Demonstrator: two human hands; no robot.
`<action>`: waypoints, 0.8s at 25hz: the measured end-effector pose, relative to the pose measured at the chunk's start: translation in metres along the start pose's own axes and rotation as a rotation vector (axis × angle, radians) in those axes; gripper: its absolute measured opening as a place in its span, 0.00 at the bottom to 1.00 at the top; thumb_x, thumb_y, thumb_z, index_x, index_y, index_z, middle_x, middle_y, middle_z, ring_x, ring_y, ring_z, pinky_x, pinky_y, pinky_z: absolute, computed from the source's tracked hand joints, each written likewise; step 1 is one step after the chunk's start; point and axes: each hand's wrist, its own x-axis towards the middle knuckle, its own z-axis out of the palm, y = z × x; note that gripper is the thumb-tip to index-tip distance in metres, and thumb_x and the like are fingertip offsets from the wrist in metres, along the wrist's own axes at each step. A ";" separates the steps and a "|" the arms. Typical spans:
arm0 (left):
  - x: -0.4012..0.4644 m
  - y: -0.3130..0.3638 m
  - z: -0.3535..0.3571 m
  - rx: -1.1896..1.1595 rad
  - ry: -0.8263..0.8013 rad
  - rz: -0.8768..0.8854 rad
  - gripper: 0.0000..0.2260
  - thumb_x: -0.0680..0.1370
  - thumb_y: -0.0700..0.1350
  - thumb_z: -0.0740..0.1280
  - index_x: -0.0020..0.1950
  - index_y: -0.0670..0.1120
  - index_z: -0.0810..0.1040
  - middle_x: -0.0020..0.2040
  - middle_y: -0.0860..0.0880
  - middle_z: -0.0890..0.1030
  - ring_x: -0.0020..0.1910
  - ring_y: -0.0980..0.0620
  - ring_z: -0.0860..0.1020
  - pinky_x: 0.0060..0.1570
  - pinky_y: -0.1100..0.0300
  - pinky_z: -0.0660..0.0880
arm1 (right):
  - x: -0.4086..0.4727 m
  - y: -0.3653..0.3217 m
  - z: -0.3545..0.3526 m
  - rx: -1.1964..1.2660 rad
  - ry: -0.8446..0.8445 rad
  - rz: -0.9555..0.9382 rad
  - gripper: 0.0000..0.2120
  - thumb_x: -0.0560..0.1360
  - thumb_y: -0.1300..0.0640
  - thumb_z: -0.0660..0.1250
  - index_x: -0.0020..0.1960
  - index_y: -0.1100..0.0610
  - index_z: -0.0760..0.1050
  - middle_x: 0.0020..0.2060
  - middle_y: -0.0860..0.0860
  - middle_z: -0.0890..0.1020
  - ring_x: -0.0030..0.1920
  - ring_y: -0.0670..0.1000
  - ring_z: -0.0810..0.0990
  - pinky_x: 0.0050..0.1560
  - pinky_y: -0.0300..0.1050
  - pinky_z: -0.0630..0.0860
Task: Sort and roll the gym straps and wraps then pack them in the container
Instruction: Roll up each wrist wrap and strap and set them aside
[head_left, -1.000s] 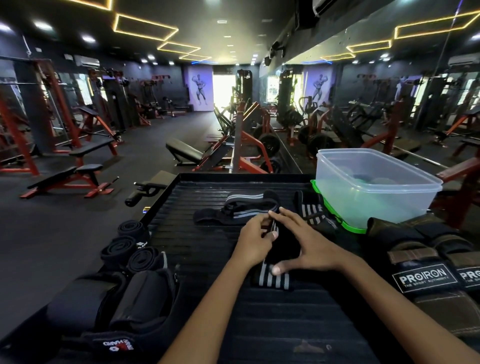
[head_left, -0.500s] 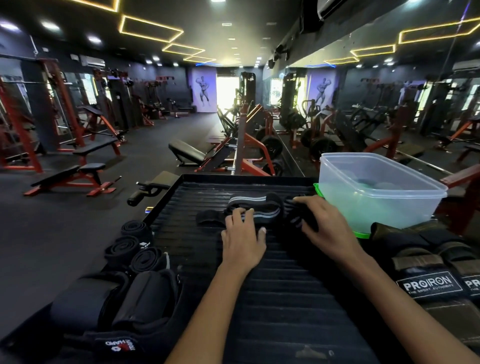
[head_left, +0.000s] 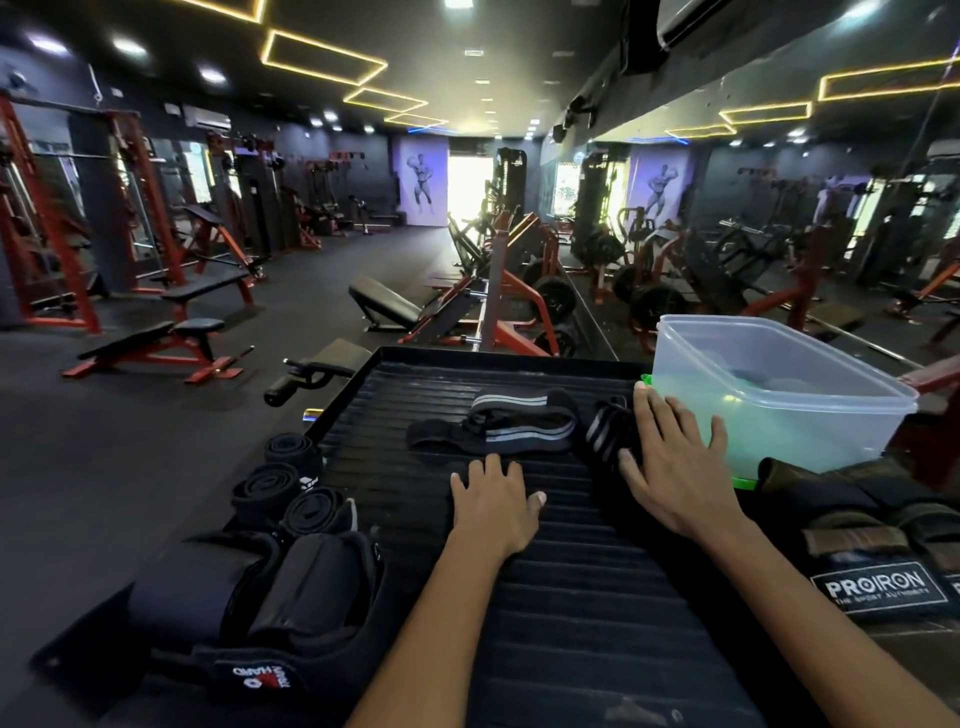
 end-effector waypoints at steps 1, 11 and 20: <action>0.000 0.000 0.000 0.007 -0.009 -0.001 0.25 0.82 0.57 0.53 0.75 0.44 0.61 0.74 0.42 0.60 0.73 0.41 0.58 0.73 0.40 0.52 | 0.003 -0.001 0.001 -0.011 -0.032 -0.010 0.35 0.79 0.40 0.54 0.79 0.54 0.47 0.76 0.54 0.61 0.74 0.57 0.61 0.69 0.65 0.58; 0.000 0.004 -0.003 0.058 -0.046 0.007 0.25 0.83 0.55 0.52 0.75 0.42 0.58 0.74 0.40 0.59 0.73 0.39 0.57 0.72 0.38 0.52 | 0.049 0.008 0.030 -0.104 -0.041 -0.181 0.26 0.68 0.57 0.74 0.64 0.62 0.76 0.67 0.66 0.72 0.63 0.66 0.75 0.61 0.68 0.70; 0.004 0.002 -0.002 -0.007 0.011 -0.004 0.24 0.82 0.56 0.56 0.72 0.43 0.63 0.72 0.42 0.62 0.71 0.40 0.59 0.73 0.41 0.55 | 0.101 -0.056 0.046 0.610 -0.442 0.085 0.35 0.75 0.42 0.67 0.75 0.58 0.61 0.72 0.58 0.65 0.72 0.59 0.62 0.71 0.51 0.61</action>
